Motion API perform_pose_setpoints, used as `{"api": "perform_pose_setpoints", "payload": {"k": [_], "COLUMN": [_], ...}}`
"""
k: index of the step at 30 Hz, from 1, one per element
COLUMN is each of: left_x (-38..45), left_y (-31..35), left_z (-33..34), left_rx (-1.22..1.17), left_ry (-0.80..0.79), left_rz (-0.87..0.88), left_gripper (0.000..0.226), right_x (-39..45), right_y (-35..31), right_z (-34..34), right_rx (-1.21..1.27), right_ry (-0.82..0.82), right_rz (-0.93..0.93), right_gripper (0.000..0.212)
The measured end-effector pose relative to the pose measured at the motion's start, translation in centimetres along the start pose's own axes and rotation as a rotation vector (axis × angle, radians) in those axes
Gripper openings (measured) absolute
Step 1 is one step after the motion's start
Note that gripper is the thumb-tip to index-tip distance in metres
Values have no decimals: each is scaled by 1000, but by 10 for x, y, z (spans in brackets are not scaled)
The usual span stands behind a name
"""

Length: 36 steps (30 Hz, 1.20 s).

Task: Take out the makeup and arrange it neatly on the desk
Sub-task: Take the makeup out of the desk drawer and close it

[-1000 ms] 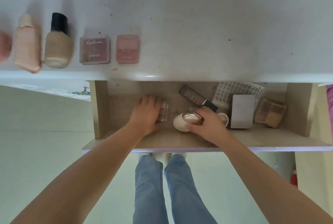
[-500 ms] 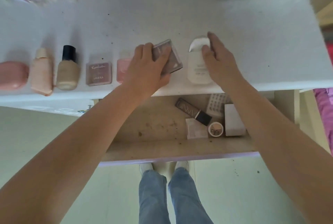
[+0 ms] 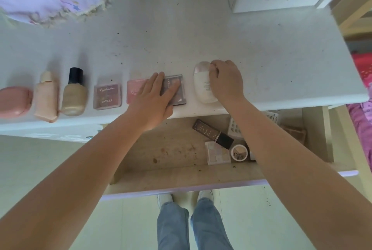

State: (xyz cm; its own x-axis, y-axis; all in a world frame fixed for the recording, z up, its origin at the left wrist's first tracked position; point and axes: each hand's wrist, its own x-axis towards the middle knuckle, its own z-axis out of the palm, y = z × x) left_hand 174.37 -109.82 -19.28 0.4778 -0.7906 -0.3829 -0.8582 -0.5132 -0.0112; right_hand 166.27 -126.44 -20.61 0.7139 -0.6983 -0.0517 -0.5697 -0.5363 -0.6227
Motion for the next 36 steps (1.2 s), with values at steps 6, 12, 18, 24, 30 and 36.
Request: {"api": "perform_pose_setpoints", "payload": {"k": [6, 12, 18, 24, 30, 36], "left_x": [-8, -34, -32, 12, 26, -2], "left_y": [3, 32, 107, 134, 128, 110], "left_z": [-5, 35, 81, 104, 103, 97], "left_rx": [-4, -119, -76, -30, 2, -116], "left_ry": [-20, 405, -140, 31, -88, -169], "left_rz": [-4, 244, 189, 138, 126, 74], "left_gripper": [62, 47, 69, 64, 44, 53], "right_x": [0, -67, -128, -118, -106, -103], "right_y": [-3, 31, 122, 149, 139, 142], "right_z": [-3, -32, -27, -14, 6, 21], "right_rx": [35, 263, -63, -283, -341, -549], "right_ry": [-19, 71, -236, -353, -297, -340], "right_rz": [66, 86, 352, 477, 544, 489], "right_gripper": [34, 28, 30, 75, 82, 82]}}
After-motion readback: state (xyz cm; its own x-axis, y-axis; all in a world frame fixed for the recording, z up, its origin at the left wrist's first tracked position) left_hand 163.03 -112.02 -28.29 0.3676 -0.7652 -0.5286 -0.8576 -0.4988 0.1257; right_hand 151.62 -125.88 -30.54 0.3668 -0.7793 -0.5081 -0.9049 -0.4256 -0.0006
